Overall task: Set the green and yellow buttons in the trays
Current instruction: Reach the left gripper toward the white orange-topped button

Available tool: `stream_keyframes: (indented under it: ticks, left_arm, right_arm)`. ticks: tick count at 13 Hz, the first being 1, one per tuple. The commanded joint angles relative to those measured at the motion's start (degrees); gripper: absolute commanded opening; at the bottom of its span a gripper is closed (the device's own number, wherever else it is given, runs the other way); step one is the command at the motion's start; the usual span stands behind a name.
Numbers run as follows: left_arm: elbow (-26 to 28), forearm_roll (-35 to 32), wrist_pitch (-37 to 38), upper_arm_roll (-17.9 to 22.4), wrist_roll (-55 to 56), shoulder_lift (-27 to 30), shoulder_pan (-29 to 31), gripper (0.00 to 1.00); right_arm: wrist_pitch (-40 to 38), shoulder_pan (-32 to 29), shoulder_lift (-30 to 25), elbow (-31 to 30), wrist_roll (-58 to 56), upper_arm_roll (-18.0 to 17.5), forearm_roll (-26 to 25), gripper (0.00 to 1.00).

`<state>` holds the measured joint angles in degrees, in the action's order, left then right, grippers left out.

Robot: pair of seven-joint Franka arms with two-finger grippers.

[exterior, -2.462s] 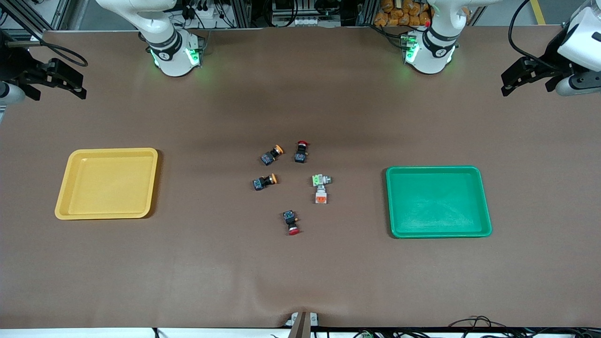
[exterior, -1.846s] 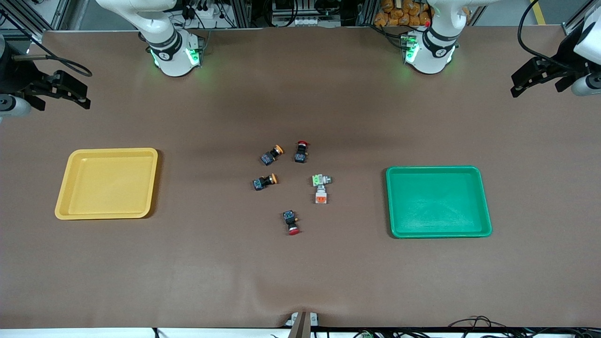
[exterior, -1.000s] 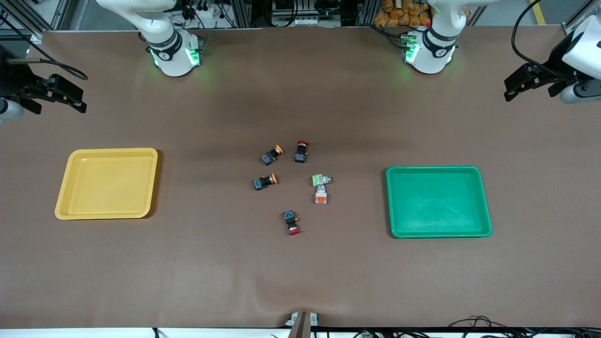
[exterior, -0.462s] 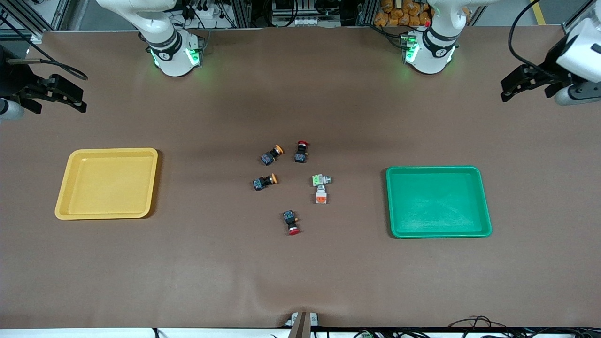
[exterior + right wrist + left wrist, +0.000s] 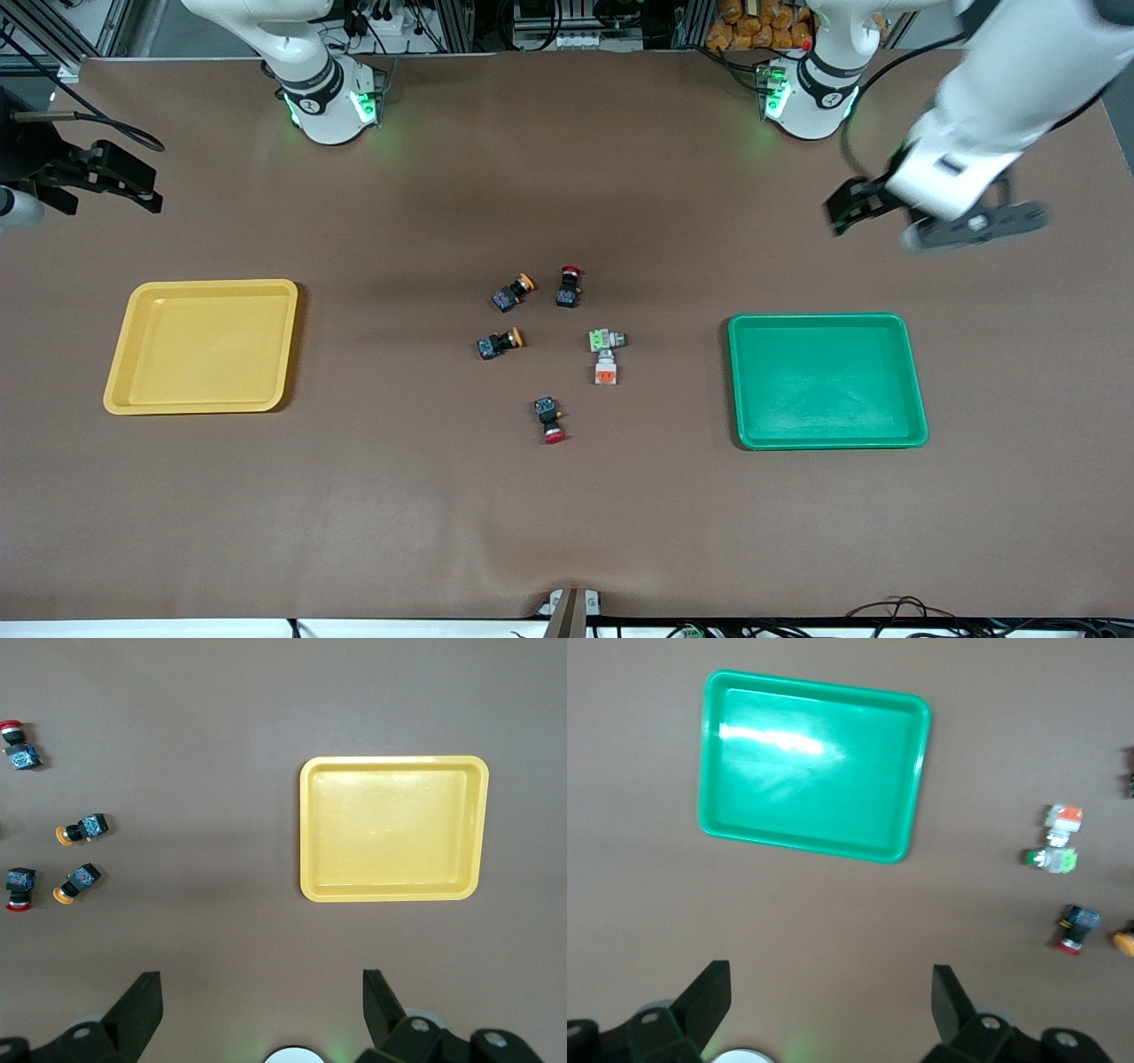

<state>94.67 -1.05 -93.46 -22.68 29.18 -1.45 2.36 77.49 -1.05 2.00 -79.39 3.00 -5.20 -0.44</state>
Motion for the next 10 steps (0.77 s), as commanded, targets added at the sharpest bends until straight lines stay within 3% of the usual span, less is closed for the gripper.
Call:
stream_keyframes:
  ticks: [1,7,10]
  left_arm:
    - [-1.2,-1.1,-5.3,-3.3,6.7,-6.9,-1.4,1.0]
    - [-1.9,-1.2,-14.4,-3.1,7.5,-18.0,-8.3,1.0]
    - [-3.7,-6.0,-17.3,-3.2,9.3,-22.0,-10.2,1.0]
  right_arm:
    - [-0.1,-0.8,-0.3,-0.2,0.2,-0.4,0.7,1.0]
    - [-0.3,-1.6,-0.2,-0.3,0.0,-0.4,0.7,1.0]
    - [0.0,-1.0,1.8,-0.2,-0.4,-0.4,-0.2,1.0]
